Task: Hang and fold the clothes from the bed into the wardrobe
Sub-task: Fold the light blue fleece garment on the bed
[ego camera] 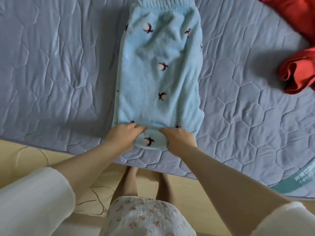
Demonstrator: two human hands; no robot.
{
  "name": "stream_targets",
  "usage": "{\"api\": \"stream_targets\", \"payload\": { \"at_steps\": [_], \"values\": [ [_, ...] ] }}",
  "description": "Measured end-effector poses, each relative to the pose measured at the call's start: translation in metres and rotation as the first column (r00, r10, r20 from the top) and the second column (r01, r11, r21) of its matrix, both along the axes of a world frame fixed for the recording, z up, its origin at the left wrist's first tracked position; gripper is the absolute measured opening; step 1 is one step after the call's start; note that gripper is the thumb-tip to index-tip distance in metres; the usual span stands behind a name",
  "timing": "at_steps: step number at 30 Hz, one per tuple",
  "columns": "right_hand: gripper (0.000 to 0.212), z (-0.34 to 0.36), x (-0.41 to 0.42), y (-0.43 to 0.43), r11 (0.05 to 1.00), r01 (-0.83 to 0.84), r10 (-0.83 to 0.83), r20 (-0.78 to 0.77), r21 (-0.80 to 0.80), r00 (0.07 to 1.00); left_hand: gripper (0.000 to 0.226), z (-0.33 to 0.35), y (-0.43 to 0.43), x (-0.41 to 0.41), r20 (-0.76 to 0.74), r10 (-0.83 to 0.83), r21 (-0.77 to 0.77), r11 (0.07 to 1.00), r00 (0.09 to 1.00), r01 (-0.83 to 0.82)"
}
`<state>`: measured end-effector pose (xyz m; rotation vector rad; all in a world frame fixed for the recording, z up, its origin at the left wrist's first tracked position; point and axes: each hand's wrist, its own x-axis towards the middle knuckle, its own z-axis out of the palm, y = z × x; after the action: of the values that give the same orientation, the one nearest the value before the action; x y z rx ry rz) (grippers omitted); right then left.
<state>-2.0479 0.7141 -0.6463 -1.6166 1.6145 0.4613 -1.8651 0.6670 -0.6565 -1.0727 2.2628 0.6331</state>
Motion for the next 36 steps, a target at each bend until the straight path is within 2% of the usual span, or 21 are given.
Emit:
{"api": "stream_targets", "payload": {
  "at_steps": [2, 5, 7, 9, 11, 12, 14, 17, 19, 21, 22, 23, 24, 25, 26, 27, 28, 30, 32, 34, 36],
  "values": [
    [0.035, 0.023, -0.004, -0.013, 0.996, 0.022, -0.021, -0.011, 0.091, 1.0, 0.038, 0.017, -0.013, -0.005, 0.004, 0.017, 0.104, 0.994, 1.0, -0.017],
    [0.033, 0.058, -0.003, -0.023, 0.958, 0.048, -0.055, 0.019, 0.283, 0.998, 0.039, 0.047, -0.023, -0.005, 0.13, -0.02, 0.363, 0.931, 0.991, -0.029],
    [0.038, 0.08, 0.0, -0.026, 0.886, 0.017, -0.061, 0.08, 0.464, 0.995, 0.048, 0.067, -0.024, 0.001, 0.247, 0.026, 0.555, 0.815, 0.969, -0.164],
    [0.036, 0.098, 0.001, -0.027, 0.803, -0.024, -0.062, 0.123, 0.596, 0.99, 0.05, 0.084, -0.025, 0.007, 0.324, 0.035, 0.68, 0.686, 0.945, -0.259],
    [0.022, 0.112, 0.0, -0.03, 0.78, -0.028, -0.068, 0.129, 0.625, 0.989, 0.039, 0.101, -0.033, 0.008, 0.349, 0.017, 0.757, 0.584, 0.937, -0.293],
    [0.021, 0.118, -0.002, -0.034, 0.79, -0.019, -0.07, 0.121, 0.612, 0.99, 0.037, 0.108, -0.04, 0.007, 0.346, 0.014, 0.765, 0.574, 0.938, -0.29],
    [0.025, 0.128, -0.008, -0.047, 0.831, 0.026, -0.094, 0.095, 0.556, 0.991, 0.037, 0.121, -0.06, 0.001, 0.326, 0.032, 0.738, 0.616, 0.945, -0.276],
    [0.021, 0.143, -0.024, -0.079, 0.893, 0.163, -0.212, 0.072, 0.42, 0.975, 0.036, 0.138, -0.104, -0.016, 0.251, 0.096, 0.64, 0.73, 0.963, -0.24],
    [0.013, 0.15, -0.036, -0.102, 0.936, 0.26, -0.275, 0.033, 0.238, 0.961, 0.029, 0.149, -0.135, -0.029, 0.178, 0.145, 0.501, 0.838, 0.973, -0.217],
    [0.018, 0.149, -0.046, -0.12, 0.943, 0.329, -0.33, -0.03, -0.052, 0.943, 0.02, 0.156, -0.157, -0.04, 0.066, 0.228, 0.308, 0.921, 0.971, -0.237],
    [0.029, 0.146, -0.049, -0.124, 0.909, 0.345, -0.366, -0.05, -0.232, 0.929, 0.019, 0.157, -0.162, -0.043, -0.03, 0.264, 0.174, 0.951, 0.964, -0.255],
    [0.039, 0.143, -0.049, -0.125, 0.84, 0.366, -0.419, -0.049, -0.401, 0.907, 0.029, 0.155, -0.165, -0.044, -0.176, 0.274, -0.007, 0.96, 0.946, -0.279],
    [0.046, 0.14, -0.048, -0.124, 0.748, 0.397, -0.482, -0.024, -0.531, 0.876, 0.041, 0.151, -0.163, -0.043, -0.37, 0.226, -0.2, 0.928, 0.901, -0.315],
    [0.05, 0.136, -0.046, -0.121, 0.672, 0.431, -0.536, 0.006, -0.602, 0.844, 0.045, 0.148, -0.16, -0.041, -0.546, 0.113, -0.368, 0.858, 0.83, -0.359],
    [0.053, 0.13, -0.042, -0.118, 0.644, 0.455, -0.566, 0.017, -0.616, 0.824, 0.045, 0.145, -0.154, -0.039, -0.633, -0.011, -0.489, 0.781, 0.774, -0.388],
    [0.055, 0.123, -0.038, -0.112, 0.662, 0.465, -0.572, 0.005, -0.587, 0.82, 0.043, 0.139, -0.147, -0.038, -0.64, -0.092, -0.563, 0.732, 0.763, -0.383],
    [0.056, 0.115, -0.033, -0.105, 0.708, 0.468, -0.561, -0.019, -0.529, 0.828, 0.041, 0.128, -0.137, -0.038, -0.61, -0.131, -0.594, 0.728, 0.782, -0.342],
    [0.057, 0.096, -0.024, -0.091, 0.8, 0.466, -0.519, -0.046, -0.378, 0.854, 0.039, 0.104, -0.115, -0.039, -0.512, -0.036, -0.493, 0.83, 0.858, -0.26],
    [0.059, 0.075, -0.019, -0.083, 0.852, 0.458, -0.484, -0.045, -0.254, 0.874, 0.049, 0.08, -0.096, -0.035, -0.322, 0.169, -0.266, 0.928, 0.932, -0.261],
    [0.062, 0.055, -0.019, -0.079, 0.872, 0.455, -0.468, -0.039, -0.18, 0.883, 0.061, 0.051, -0.088, -0.03, -0.172, 0.288, -0.132, 0.941, 0.942, -0.311],
    [0.066, 0.037, -0.022, -0.081, 0.879, 0.455, -0.462, -0.02, -0.147, 0.887, 0.066, 0.029, -0.088, -0.028, -0.151, 0.337, -0.114, 0.928, 0.929, -0.355]
  ]
}}
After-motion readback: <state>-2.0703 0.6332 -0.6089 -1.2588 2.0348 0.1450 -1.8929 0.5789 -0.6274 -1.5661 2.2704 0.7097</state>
